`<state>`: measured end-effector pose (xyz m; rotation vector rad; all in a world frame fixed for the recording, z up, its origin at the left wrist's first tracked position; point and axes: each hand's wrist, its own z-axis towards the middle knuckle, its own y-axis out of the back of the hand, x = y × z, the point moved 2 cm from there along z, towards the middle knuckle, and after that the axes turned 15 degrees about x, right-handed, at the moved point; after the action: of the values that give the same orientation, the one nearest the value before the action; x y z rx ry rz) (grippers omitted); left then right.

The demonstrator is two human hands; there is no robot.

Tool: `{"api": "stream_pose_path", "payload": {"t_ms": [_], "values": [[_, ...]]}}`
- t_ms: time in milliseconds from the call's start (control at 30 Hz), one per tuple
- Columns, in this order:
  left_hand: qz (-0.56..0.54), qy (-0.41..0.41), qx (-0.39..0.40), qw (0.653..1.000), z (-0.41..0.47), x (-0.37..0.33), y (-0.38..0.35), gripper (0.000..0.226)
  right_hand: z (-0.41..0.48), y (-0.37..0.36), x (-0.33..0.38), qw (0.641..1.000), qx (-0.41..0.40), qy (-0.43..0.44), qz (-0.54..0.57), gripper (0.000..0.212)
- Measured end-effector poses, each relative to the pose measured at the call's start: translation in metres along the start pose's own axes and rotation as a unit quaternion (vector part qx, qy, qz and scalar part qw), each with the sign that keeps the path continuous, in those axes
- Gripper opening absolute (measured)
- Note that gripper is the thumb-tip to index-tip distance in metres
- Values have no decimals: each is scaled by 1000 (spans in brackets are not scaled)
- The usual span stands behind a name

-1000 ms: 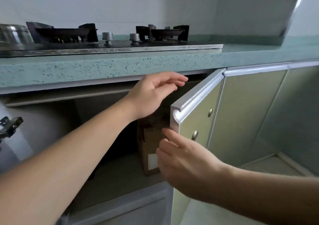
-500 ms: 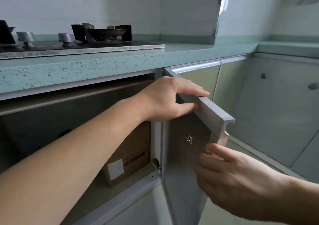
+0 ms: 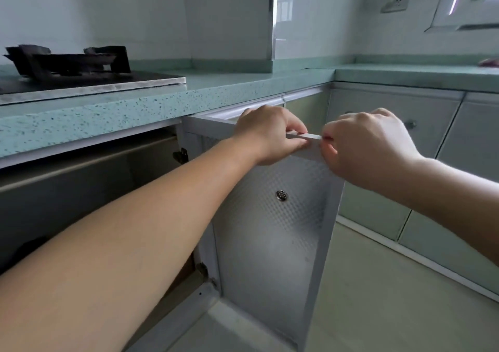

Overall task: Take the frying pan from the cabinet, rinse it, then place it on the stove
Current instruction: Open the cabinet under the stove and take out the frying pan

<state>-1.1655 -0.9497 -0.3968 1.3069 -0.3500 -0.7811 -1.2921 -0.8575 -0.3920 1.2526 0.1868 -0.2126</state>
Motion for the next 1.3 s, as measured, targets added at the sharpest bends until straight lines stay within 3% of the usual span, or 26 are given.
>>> {"api": "stream_pose_path", "payload": {"t_ms": [167,400,467,567,800,1033,1300], "values": [[-57,31,-33,997,13,3,-12,26,16,-14,-9,999,-17,-23,30,27],[-132,-6,-64,989,5,13,-24,32,14,-9,-1,999,-19,-25,22,23],[-105,-34,-85,990,-7,18,-26,38,15,-10,7,999,-35,15,27,22],[-55,-36,-136,989,-43,43,-30,45,17,-18,36,993,-45,112,18,37],[-75,210,-45,974,-164,142,-42,59,36,-44,156,963,-4,248,102,42],[-82,411,14,908,-309,213,-53,60,27,-85,293,907,125,329,230,53],[-133,541,-2,830,-441,226,-70,58,8,-115,397,842,257,413,233,54]]}}
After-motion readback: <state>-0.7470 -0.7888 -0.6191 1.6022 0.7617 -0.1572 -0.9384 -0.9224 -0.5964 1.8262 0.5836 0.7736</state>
